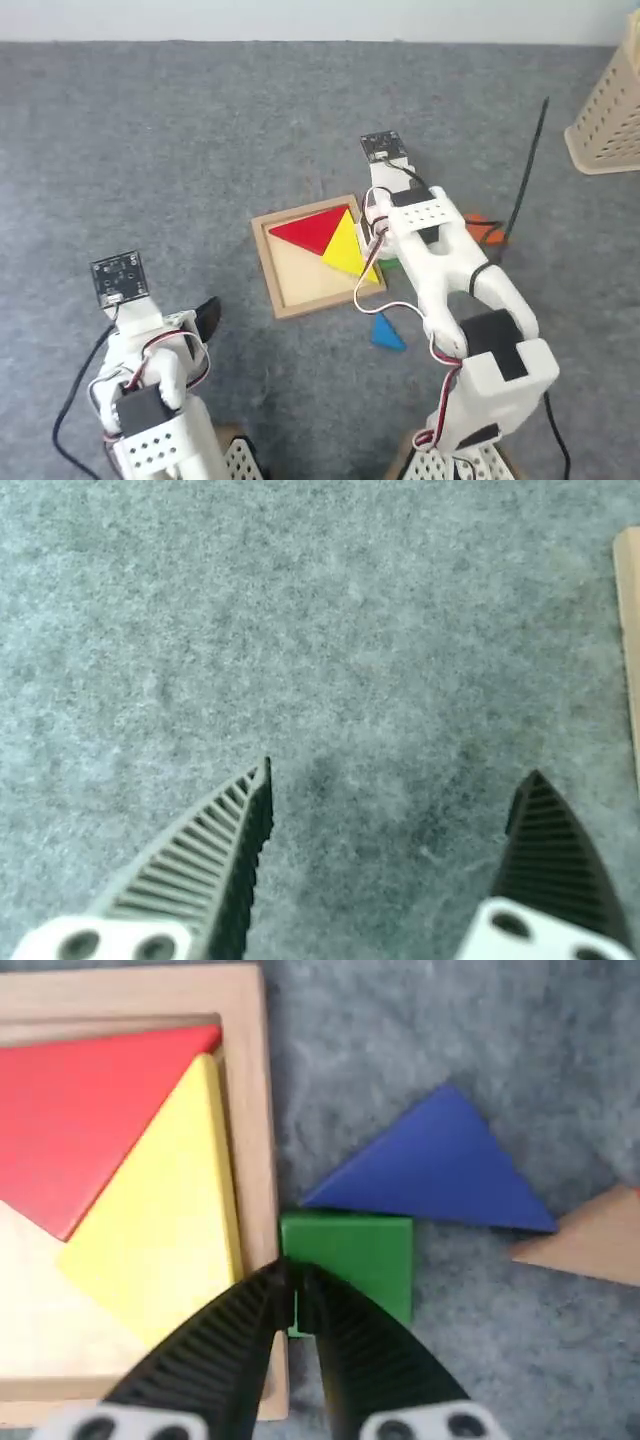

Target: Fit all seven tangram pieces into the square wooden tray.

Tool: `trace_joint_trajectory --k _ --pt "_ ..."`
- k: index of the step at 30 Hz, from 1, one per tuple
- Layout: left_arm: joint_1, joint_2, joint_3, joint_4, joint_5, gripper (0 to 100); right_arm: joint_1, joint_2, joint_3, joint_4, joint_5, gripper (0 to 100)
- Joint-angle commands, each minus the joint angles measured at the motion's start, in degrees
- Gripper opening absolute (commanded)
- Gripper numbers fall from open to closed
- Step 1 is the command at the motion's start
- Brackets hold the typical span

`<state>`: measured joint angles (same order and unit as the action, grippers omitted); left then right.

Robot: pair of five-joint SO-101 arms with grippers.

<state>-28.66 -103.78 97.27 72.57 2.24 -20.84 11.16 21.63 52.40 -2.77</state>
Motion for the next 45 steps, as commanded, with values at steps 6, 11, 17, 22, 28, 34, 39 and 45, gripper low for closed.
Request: trace_joint_trajectory --k 6,11,17,22,28,34,39,45 --pt "0.1 -0.7 -0.7 -0.1 -0.1 35 -2.2 -4.2 0.3 -0.8 -0.1 0.7" --pt "0.1 -0.7 -0.7 -0.1 -0.1 35 0.6 -8.7 0.4 1.5 -0.2 0.7" --pt "0.1 -0.7 -0.7 -0.1 -0.1 35 -3.9 -8.6 3.9 -1.0 -0.1 0.7" --pt "0.1 -0.7 -0.7 -0.1 -0.1 35 -5.1 -5.1 3.9 -2.9 -0.1 0.7" --pt "0.1 -0.7 -0.7 -0.1 -0.1 35 -5.1 -4.2 3.1 -2.9 -0.1 0.7" --pt "0.1 -0.7 -0.7 -0.1 -0.1 35 -4.9 -4.2 3.0 -3.0 0.0 0.7" --pt "0.1 -0.7 -0.7 -0.1 -0.1 35 -1.3 -5.4 2.6 -2.7 -0.4 0.7" --pt "0.1 -0.7 -0.7 -0.1 -0.1 35 -5.2 -12.3 3.1 -0.7 -0.2 0.7"
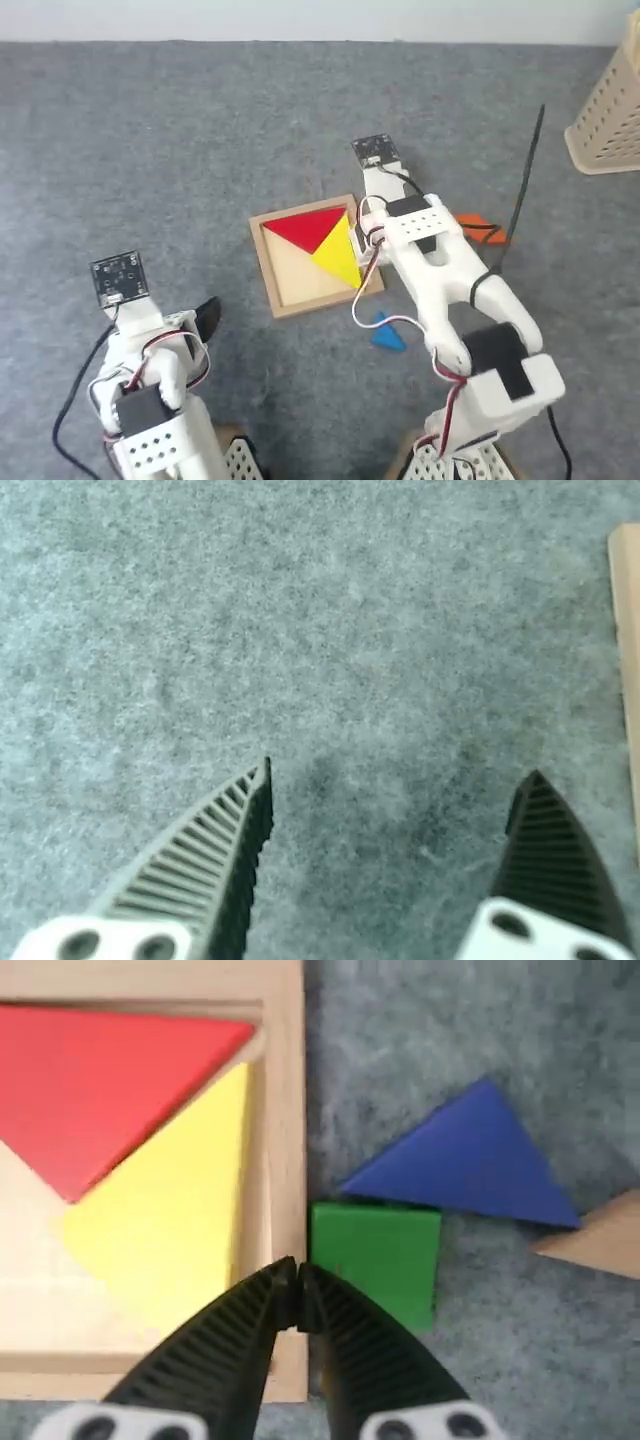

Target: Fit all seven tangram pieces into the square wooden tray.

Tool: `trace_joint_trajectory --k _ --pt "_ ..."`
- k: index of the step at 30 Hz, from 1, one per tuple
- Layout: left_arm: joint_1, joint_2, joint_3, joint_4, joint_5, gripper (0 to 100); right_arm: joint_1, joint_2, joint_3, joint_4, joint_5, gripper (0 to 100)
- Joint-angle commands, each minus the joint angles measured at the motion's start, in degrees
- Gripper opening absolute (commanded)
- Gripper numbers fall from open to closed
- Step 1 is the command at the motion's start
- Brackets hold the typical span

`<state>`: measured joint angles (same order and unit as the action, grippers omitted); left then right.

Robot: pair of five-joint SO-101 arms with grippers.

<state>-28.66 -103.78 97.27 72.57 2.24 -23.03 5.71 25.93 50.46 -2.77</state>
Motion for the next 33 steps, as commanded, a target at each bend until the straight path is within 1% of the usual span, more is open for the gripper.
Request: trace_joint_trajectory --k 1,4,7,12,15,19,25,28,33 --pt "0.1 -0.7 -0.7 -0.1 -0.1 35 -4.7 -7.3 -1.2 1.3 -0.1 0.7" --pt "0.1 -0.7 -0.7 -0.1 -0.1 35 -8.1 -6.4 -1.2 0.7 0.0 0.7" --pt "0.1 -0.7 -0.7 -0.1 -0.1 35 -8.9 -2.4 -1.4 -0.9 2.9 0.7" --pt "0.1 -0.7 -0.7 -0.1 -0.1 35 -6.4 3.5 -3.2 -2.2 3.3 0.7" --pt "0.1 -0.7 -0.7 -0.1 -0.1 35 -3.9 5.4 -4.9 -2.0 3.3 0.7" --pt "0.1 -0.7 -0.7 -0.1 -0.1 35 -2.6 7.4 -5.6 -2.1 3.3 0.7" --pt "0.1 -0.7 -0.7 -0.1 -0.1 35 -2.5 7.6 -5.2 2.3 1.9 0.7" --pt "0.1 -0.7 -0.7 -0.1 -0.1 35 -1.5 7.6 -5.1 2.9 0.2 0.6" --pt "0.1 -0.7 -0.7 -0.1 -0.1 35 -0.7 4.7 -1.2 2.2 0.0 0.6"
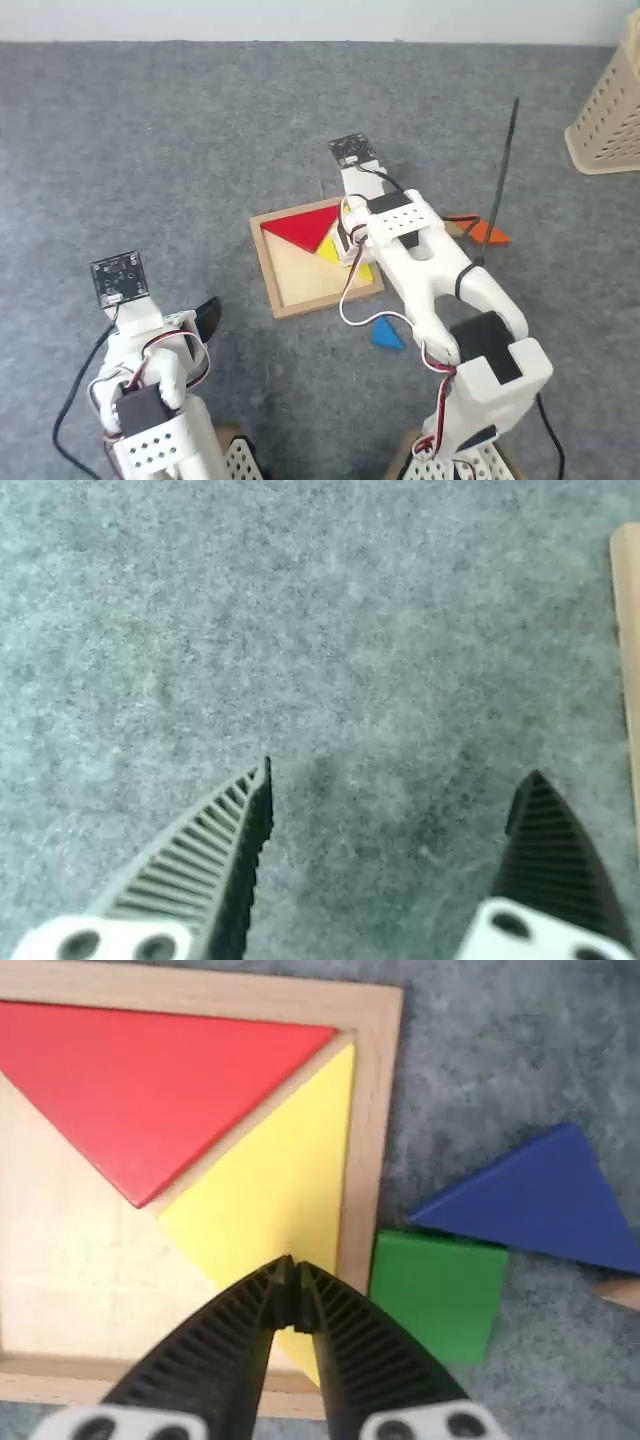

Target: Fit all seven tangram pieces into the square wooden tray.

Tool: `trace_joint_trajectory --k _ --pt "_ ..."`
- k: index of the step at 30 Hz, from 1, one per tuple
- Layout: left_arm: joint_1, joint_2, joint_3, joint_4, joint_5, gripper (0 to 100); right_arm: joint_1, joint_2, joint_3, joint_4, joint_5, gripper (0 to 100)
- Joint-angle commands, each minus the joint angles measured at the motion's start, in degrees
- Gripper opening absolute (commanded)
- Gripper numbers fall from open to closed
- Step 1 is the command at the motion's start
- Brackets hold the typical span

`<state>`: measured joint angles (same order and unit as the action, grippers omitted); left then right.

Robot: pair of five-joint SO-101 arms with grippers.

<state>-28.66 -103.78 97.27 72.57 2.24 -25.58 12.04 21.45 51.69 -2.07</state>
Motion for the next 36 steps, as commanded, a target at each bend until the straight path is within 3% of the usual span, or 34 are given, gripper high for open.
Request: trace_joint_trajectory --k 1,12,22,28,30,34,36 --pt "0.1 -0.7 -0.7 -0.1 -0.1 35 1.8 -3.3 4.8 0.0 -0.8 0.6" --pt "0.1 -0.7 -0.7 -0.1 -0.1 35 2.4 -18.2 17.8 -5.2 -0.4 0.6" --pt "0.1 -0.7 -0.7 -0.1 -0.1 35 10.2 -30.2 14.2 5.1 0.6 0.6" --pt "0.1 -0.7 -0.7 -0.1 -0.1 35 21.4 -29.7 7.1 11.6 14.0 2.3" --pt "0.1 -0.7 -0.7 -0.1 -0.1 35 24.9 -25.4 1.7 16.7 18.4 9.9" --pt "0.1 -0.7 -0.7 -0.1 -0.1 35 27.7 -14.6 -8.5 25.7 36.2 24.3" --pt "0.1 -0.7 -0.7 -0.1 -0.1 35 29.1 -9.6 -12.7 26.7 38.8 27.3"
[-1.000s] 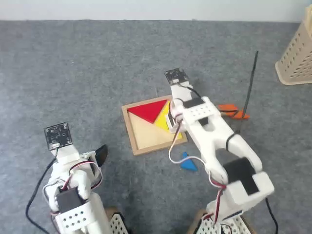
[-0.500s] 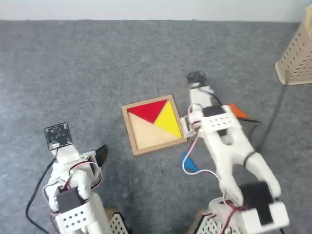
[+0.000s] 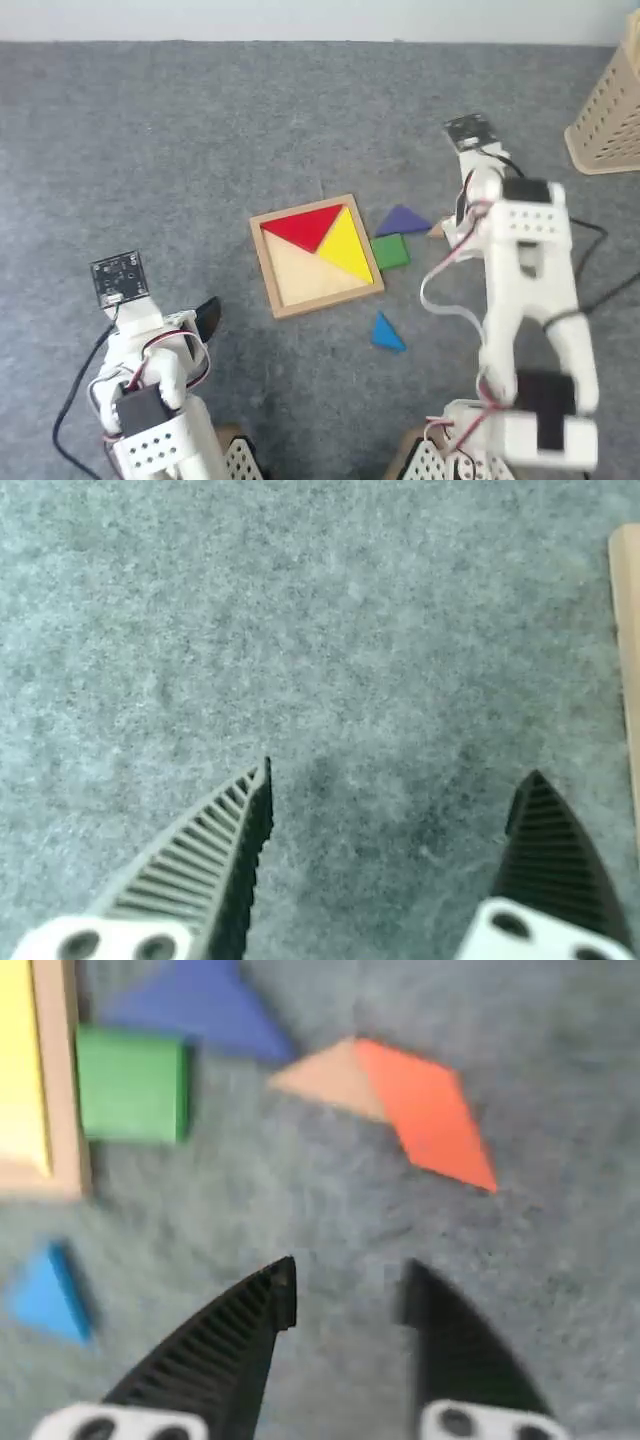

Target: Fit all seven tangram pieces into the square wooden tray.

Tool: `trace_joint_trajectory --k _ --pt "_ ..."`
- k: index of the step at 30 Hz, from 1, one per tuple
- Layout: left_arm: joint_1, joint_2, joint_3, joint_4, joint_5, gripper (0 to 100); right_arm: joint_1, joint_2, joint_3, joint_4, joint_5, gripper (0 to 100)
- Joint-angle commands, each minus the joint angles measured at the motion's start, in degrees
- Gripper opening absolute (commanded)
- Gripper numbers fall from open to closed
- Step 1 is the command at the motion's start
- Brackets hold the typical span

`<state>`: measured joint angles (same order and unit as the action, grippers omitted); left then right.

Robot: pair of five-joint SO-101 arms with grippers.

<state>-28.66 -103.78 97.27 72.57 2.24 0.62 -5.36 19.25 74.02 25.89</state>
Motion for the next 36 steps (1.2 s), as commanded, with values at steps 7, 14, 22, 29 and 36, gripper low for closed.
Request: trace_joint_trajectory --k 7,14,22,29,36 --pt "0.1 -0.7 -0.7 -0.1 -0.1 35 4.6 16.7 -18.6 1.0 11.5 27.8" --pt "0.1 -0.7 -0.7 -0.1 -0.1 35 2.5 22.5 -18.7 -0.3 27.0 28.1" --pt "0.1 -0.7 -0.7 -0.1 -0.1 35 2.0 29.1 -19.0 -5.7 26.8 27.8" --pt "0.1 -0.7 -0.7 -0.1 -0.1 35 2.1 29.5 -19.0 -5.8 21.5 16.5" --pt "0.1 -0.7 -0.7 -0.1 -0.1 35 2.2 29.3 -19.0 -5.6 15.4 5.2"
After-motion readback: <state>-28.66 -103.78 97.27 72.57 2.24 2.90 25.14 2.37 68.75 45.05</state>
